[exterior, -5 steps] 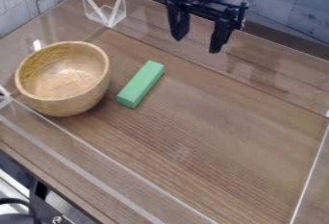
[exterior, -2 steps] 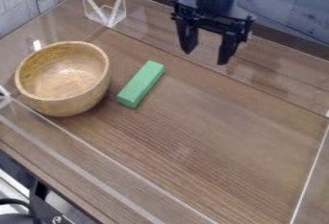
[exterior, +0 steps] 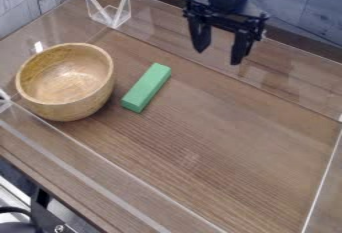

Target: Put green stick into wooden bowl

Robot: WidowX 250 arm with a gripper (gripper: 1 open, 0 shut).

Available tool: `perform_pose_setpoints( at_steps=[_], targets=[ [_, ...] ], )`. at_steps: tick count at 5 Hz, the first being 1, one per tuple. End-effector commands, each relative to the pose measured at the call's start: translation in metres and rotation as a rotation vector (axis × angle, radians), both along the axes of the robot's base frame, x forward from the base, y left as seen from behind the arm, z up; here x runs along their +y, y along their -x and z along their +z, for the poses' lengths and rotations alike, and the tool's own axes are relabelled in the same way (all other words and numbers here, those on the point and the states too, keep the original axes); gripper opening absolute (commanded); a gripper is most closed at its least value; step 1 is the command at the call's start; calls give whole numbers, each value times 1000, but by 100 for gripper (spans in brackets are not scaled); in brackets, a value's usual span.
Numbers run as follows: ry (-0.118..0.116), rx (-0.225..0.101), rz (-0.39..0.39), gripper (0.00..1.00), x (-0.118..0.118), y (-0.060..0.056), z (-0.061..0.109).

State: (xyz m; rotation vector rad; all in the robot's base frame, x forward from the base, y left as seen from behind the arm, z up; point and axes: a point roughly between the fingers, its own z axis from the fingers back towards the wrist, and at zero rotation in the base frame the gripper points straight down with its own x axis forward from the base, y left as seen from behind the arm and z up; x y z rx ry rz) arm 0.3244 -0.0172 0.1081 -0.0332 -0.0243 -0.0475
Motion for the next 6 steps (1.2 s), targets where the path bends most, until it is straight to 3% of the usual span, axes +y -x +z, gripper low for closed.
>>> perform_pose_setpoints(
  at_steps=[1,4,5,6],
  targets=[
    [-3,-104,-30,100,-1,-5,27],
    [-23,-142,-68,100,21,-8,14],
    [-31,-137,-32,100,17,0,12],
    [-35,-151,11,100,13,1,15]
  ],
)
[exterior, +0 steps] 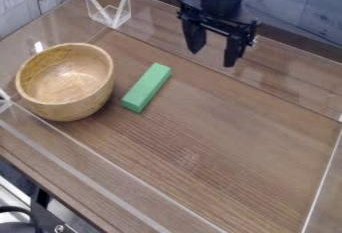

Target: Put green stick into wooden bowl

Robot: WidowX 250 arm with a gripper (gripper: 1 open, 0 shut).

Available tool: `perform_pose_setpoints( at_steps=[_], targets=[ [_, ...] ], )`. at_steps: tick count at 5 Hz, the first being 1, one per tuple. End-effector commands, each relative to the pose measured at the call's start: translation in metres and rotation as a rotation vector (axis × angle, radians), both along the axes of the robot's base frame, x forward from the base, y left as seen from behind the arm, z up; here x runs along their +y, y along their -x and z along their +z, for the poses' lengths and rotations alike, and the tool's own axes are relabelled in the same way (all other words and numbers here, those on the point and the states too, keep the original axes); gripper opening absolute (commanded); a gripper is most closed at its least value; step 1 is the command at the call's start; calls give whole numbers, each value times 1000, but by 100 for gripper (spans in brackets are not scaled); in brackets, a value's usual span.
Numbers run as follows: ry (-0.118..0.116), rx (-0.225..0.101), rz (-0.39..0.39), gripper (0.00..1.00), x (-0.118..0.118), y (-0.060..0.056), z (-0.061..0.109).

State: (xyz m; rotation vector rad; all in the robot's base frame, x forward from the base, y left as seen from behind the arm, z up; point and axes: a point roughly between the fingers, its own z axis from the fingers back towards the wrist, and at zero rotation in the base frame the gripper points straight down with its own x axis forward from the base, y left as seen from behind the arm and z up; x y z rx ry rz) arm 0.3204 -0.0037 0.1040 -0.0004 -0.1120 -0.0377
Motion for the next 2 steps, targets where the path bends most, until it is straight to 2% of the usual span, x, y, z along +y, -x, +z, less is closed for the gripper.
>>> perform_pose_setpoints(
  at_steps=[1,2],
  targets=[
    [4,-68,7,100,-2,-1,21],
    [4,-73,91,100,-4,0,26]
  ],
)
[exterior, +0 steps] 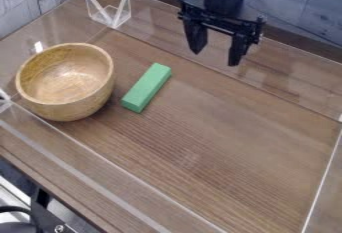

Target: Put green stick into wooden bowl

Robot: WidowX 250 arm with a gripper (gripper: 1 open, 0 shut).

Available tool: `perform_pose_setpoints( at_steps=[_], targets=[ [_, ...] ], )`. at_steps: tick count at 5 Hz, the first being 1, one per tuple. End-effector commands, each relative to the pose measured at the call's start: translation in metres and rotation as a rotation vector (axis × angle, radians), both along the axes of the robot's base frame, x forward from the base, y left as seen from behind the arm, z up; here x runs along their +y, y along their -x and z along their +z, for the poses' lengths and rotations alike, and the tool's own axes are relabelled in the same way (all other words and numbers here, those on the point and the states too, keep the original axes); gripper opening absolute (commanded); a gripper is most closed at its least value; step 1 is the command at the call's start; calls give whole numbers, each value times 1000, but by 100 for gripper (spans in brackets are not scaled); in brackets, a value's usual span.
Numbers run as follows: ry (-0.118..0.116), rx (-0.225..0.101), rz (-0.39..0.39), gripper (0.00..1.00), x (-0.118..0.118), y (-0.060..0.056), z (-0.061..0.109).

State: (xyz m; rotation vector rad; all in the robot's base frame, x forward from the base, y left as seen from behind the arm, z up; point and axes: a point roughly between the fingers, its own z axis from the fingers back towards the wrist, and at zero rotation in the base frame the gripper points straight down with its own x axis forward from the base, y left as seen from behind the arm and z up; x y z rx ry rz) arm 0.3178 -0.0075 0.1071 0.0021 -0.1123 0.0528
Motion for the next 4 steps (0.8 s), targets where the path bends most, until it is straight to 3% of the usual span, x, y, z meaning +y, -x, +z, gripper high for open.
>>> perform_pose_setpoints(
  at_steps=[1,2,3,4],
  targets=[
    [0,-77,60,100,1,-4,25],
    [7,-82,44,100,-5,-12,25],
    [-3,-80,19,100,-8,-20,20],
    [-10,-72,-11,100,3,-18,8]
  ],
)
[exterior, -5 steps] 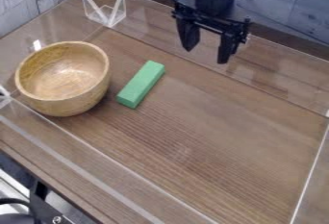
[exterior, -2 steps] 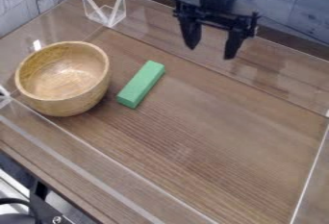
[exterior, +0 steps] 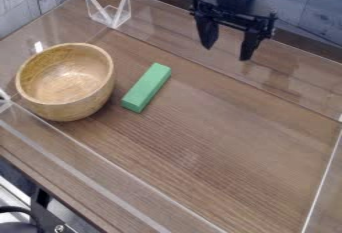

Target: Put green stick into wooden bowl

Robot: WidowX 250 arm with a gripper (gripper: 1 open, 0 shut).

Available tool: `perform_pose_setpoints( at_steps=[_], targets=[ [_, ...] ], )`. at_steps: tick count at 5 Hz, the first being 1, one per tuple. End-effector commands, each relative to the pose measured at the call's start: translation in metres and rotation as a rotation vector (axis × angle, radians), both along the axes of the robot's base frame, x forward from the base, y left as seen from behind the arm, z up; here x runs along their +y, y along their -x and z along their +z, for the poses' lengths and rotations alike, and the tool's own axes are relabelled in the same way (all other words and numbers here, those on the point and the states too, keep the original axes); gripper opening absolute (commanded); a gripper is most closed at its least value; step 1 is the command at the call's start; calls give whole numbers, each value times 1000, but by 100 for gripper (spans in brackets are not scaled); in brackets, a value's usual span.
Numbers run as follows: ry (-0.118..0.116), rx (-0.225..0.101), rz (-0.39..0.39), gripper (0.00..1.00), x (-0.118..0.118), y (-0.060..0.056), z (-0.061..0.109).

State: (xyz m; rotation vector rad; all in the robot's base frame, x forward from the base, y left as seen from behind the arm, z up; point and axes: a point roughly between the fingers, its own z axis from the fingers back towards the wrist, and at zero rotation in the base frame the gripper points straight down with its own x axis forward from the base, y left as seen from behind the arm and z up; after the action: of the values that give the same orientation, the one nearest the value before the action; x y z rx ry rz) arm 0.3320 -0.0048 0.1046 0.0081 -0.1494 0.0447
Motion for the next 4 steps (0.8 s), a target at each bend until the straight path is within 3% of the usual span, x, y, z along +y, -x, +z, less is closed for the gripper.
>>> perform_pose_setpoints(
  at_steps=[1,3,4],
  targets=[
    [-5,-33,-15,100,13,3,2],
    [4,-50,-65,100,13,1,7],
    [-1,-19,-31,100,3,1,-16]
  ],
)
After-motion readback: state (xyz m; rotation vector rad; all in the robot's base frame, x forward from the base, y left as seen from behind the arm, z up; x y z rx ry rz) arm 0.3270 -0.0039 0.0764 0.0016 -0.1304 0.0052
